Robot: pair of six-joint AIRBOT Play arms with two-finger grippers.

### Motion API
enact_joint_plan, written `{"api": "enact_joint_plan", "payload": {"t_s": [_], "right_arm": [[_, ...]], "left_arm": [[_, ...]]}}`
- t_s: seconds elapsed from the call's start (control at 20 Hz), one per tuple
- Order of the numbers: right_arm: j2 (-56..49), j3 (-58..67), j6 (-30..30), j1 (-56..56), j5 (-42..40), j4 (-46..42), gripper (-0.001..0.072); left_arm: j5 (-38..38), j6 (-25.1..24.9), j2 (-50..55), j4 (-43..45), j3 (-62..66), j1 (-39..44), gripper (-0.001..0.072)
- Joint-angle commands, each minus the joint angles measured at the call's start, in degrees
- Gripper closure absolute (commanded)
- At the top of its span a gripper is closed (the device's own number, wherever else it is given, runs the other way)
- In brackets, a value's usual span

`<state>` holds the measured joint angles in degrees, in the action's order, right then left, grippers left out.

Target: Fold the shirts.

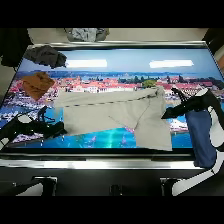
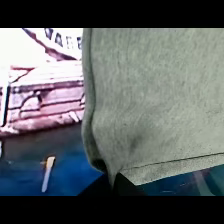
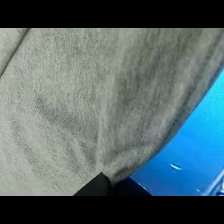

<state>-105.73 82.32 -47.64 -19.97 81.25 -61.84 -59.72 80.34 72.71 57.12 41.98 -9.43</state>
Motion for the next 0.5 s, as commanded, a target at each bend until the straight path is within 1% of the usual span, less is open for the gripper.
{"api": "enact_joint_plan", "payload": {"t_s": [0.0,0.05,0.15,0.2,0.25,0.35,0.45], "right_arm": [[3.1,4.1,0.6,0.2,3.3,1.7,0.0653],[5.5,6.9,1.2,0.2,3.7,2.2,0.0653],[12.2,14.8,1.6,0.2,4.1,3.6,0.0653],[16.6,19.5,0.6,0.1,3.4,4.4,0.0653],[21.4,24.4,-1.7,0.1,2.1,4.2,0.0653],[31.1,33.1,-3.5,0.1,-2.2,3.5,0.0653],[42.4,37.0,-4.0,0.1,-9.6,-0.5,0.0652]], "left_arm": [[-3.3,-4.2,-1.1,-0.1,7.3,-0.7,0.0677],[-4.4,-5.0,-2.5,-0.1,12.0,-1.0,0.0677],[-4.8,-4.9,-7.0,0.0,24.3,-2.1,0.0677],[-4.8,-4.7,-9.4,0.0,31.6,-2.8,0.0677],[-4.8,-4.0,-12.0,0.1,40.2,-3.9,0.0677],[-4.8,-0.6,-16.1,2.1,56.9,-7.0,0.0677],[-4.8,4.7,-19.4,8.1,70.4,-9.7,0.0677]]}}
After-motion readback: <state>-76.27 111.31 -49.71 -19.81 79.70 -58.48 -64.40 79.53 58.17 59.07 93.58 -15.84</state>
